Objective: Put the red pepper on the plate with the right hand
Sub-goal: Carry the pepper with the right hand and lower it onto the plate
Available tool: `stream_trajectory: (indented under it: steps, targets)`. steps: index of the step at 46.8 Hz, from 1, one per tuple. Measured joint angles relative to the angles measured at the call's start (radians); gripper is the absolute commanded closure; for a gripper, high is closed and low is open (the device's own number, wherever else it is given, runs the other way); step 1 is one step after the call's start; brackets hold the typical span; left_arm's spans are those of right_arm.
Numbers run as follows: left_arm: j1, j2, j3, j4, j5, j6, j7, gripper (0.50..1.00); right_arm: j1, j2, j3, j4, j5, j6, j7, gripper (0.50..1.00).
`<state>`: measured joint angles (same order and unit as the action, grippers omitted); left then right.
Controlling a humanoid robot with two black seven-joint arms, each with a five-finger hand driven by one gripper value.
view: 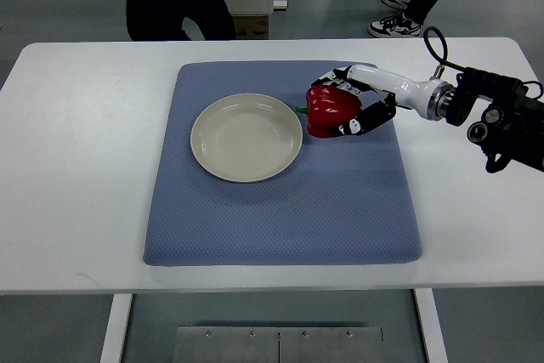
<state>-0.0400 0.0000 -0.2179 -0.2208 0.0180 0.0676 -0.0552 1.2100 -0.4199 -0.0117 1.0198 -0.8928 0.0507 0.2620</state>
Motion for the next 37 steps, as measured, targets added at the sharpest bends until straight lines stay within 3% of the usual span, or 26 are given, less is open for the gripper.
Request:
stream_trajectory:
  steps: [37]
  targets:
    - [0.000,0.000,0.000,0.000,0.000,0.000,0.000,0.500,0.054,0.355,-0.002,-0.174,0.032,-0.007,-0.110,1.000]
